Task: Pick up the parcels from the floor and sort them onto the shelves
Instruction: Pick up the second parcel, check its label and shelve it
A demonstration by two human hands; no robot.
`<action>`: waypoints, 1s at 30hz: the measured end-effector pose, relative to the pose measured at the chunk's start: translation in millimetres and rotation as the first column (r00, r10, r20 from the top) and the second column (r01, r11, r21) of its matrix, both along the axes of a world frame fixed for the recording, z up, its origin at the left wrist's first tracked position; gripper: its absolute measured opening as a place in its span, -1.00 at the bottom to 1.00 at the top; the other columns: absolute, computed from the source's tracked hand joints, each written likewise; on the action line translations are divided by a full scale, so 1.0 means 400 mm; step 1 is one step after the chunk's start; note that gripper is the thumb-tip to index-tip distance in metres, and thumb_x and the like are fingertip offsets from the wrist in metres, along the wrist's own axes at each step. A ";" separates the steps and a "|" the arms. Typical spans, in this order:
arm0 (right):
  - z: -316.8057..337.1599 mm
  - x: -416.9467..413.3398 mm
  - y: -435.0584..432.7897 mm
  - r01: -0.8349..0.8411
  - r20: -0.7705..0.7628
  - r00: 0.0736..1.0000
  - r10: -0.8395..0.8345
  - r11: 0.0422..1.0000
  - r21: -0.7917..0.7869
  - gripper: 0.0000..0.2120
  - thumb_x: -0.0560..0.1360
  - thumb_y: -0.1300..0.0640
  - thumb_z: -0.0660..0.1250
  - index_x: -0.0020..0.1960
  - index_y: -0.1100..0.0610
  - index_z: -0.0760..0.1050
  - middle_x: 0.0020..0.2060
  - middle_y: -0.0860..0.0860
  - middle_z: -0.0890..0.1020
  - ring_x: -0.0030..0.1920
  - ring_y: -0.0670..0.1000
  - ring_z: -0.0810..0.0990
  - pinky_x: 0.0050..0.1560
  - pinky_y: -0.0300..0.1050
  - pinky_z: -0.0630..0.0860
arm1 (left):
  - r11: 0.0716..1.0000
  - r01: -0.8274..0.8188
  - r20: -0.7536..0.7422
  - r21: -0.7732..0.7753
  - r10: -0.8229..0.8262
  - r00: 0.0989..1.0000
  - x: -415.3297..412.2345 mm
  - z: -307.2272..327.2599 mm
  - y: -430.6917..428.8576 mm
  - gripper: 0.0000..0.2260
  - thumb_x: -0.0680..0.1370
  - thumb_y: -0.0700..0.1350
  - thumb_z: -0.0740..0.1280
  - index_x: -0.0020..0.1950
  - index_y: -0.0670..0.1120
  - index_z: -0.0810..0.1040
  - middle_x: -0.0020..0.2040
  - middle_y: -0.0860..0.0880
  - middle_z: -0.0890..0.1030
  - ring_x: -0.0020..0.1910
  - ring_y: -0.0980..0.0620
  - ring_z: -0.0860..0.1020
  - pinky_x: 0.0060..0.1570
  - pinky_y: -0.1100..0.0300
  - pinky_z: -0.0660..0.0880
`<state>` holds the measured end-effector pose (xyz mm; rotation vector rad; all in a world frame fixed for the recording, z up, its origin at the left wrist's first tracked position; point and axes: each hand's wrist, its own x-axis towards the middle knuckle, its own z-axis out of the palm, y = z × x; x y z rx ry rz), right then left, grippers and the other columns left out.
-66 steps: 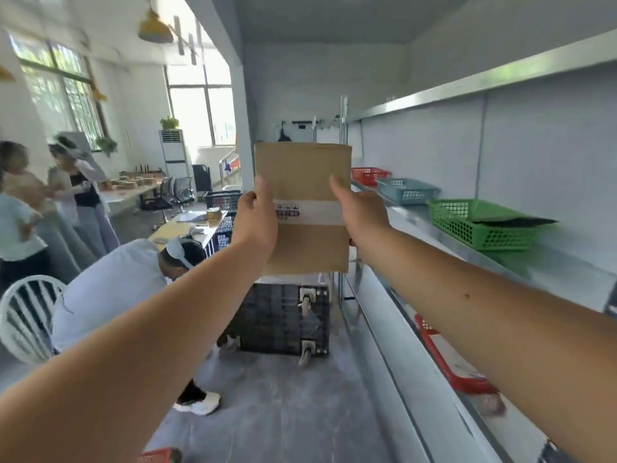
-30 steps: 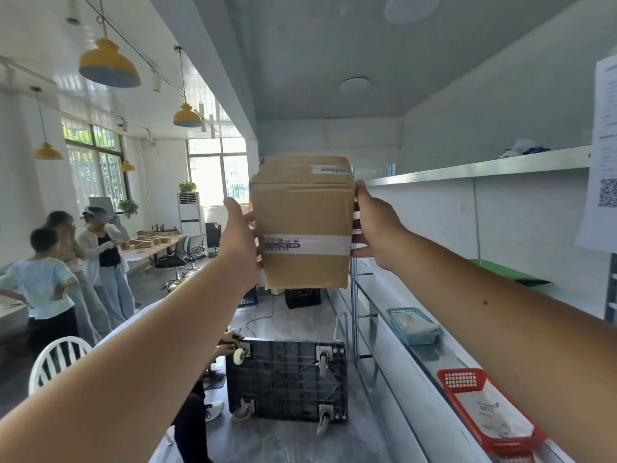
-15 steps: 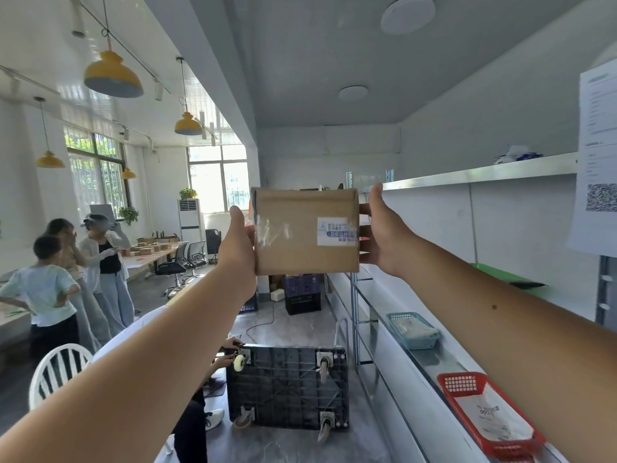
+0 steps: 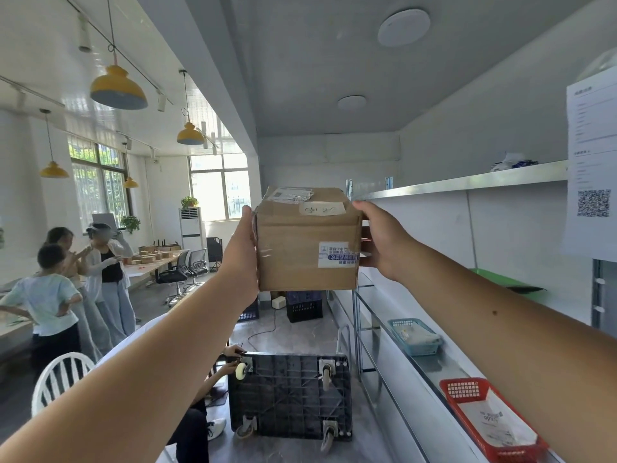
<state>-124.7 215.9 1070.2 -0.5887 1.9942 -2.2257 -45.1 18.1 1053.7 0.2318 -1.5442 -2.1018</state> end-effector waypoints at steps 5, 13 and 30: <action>-0.004 0.015 0.003 0.008 0.006 1.000 -0.007 0.996 -0.085 -0.83 0.66 0.07 0.19 -0.03 0.03 0.54 -0.24 0.02 0.55 -0.28 0.05 0.54 -0.27 -0.10 0.47 | 0.999 -0.023 -0.039 -0.037 0.022 0.999 0.017 -0.007 -0.018 -0.45 0.62 0.45 0.17 0.25 0.08 0.70 0.28 0.01 0.74 0.22 -0.05 0.70 0.15 -0.01 0.61; -0.013 0.004 -0.016 0.071 -0.083 0.994 -0.074 0.997 -0.032 -0.28 0.54 0.38 0.09 0.65 -0.04 0.33 0.27 0.17 0.60 -0.04 0.11 0.55 -0.22 -0.06 0.43 | 0.997 -0.041 -0.055 -0.065 0.038 0.998 0.009 -0.007 -0.040 -0.33 0.57 0.48 0.22 0.44 0.04 0.61 0.38 0.04 0.69 0.37 -0.11 0.63 0.37 -0.11 0.50; -0.070 0.002 -0.009 0.018 -0.145 0.989 0.028 0.953 0.304 0.00 0.56 0.57 0.19 0.65 -0.39 0.18 0.00 -0.03 0.64 -0.04 0.07 0.62 -0.24 -0.04 0.54 | 0.995 -0.011 -0.067 -0.095 0.004 0.998 -0.041 -0.046 -0.062 -0.55 0.57 0.31 0.41 0.31 0.06 0.68 0.25 -0.02 0.74 0.28 -0.15 0.69 0.33 -0.24 0.60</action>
